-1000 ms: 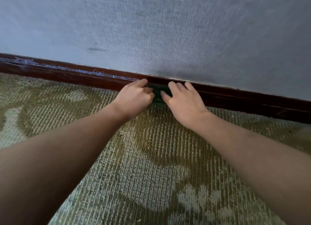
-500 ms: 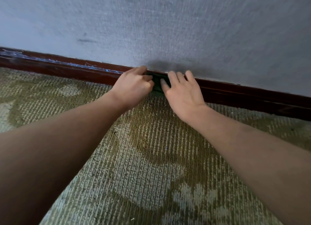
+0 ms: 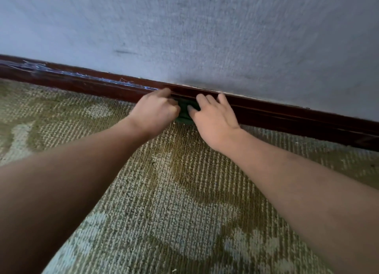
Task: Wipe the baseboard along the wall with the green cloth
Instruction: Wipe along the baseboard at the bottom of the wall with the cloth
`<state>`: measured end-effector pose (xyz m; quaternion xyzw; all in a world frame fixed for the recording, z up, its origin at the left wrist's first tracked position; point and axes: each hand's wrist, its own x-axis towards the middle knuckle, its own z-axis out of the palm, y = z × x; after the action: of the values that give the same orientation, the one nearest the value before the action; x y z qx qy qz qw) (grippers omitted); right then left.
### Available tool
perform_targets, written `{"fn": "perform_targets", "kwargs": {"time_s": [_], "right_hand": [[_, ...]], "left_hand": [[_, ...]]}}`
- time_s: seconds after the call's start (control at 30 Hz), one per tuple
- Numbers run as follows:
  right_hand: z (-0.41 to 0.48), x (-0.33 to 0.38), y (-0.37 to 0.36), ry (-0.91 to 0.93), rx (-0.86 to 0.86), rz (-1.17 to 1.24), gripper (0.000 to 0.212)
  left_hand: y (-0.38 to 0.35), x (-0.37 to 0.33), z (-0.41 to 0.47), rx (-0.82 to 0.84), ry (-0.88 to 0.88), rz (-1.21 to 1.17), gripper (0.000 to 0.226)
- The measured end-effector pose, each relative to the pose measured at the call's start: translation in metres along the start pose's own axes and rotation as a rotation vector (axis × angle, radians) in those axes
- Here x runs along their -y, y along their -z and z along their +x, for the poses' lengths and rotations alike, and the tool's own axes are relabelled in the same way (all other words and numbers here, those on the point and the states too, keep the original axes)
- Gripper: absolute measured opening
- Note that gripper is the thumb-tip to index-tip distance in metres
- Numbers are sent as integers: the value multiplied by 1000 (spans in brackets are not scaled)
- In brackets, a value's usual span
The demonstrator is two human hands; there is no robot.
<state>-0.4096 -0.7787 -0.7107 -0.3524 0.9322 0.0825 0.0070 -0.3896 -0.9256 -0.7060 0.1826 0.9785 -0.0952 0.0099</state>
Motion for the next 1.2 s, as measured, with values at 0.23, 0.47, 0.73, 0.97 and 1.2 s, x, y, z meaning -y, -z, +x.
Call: {"fn": "perform_targets", "kwargs": {"time_s": [0.23,0.47,0.73,0.97,1.2], "right_hand": [[-32,-7,-3,87,61,-90,54],[-53,-25,5,121,77,-141,55],[-75,-50,9,189,-12,-160,55],[-87,-56,4,241,-166,-266,43],[-81,-41,0,142,-170,20,37]], "left_hand": [[0,-18,-19,-140,-223,69,15],[13,-30,-19,-257,-372,21,14],[33,-43,-15,-270,-455,68,35],[43,-60,-17,-233,-366,140,35],[50,-92,-14,-262,40,-79,10]]}}
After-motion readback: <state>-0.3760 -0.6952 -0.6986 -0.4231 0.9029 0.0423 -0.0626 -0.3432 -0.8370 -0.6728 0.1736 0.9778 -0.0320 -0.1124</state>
